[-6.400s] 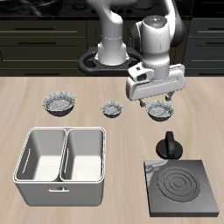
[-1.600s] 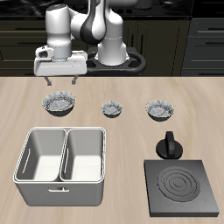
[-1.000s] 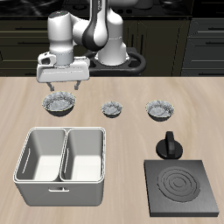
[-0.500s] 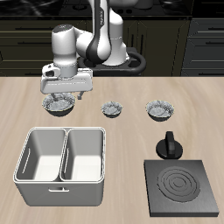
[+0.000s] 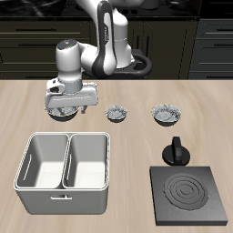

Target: Turn off the flat stove and place the largest bowl on it

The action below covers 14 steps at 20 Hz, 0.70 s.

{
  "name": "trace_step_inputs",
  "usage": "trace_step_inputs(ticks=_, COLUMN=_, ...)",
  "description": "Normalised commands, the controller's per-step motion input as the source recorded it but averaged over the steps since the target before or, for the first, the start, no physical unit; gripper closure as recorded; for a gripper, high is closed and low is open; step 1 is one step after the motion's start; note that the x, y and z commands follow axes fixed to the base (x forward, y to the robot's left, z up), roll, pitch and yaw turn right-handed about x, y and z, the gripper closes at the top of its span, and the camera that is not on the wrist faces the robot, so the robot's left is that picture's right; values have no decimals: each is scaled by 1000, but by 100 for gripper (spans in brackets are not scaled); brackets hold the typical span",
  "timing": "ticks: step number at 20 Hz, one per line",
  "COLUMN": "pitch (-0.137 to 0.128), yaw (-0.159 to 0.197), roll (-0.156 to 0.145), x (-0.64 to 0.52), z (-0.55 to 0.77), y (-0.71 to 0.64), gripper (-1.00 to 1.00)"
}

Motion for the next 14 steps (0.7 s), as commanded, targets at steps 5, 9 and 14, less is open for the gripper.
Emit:
trace_step_inputs(ticks=5, pitch=6, yaw=-15, roll=-1, x=23, z=-40, y=5, gripper=100)
trace_step_inputs(ticks=9, pitch=-25, yaw=16, roll=5, x=6, z=199, y=35, gripper=100)
trace_step_inputs(ticks=14, pitch=-9, yaw=-6, roll=-4, x=75, z=169, y=75, gripper=100)
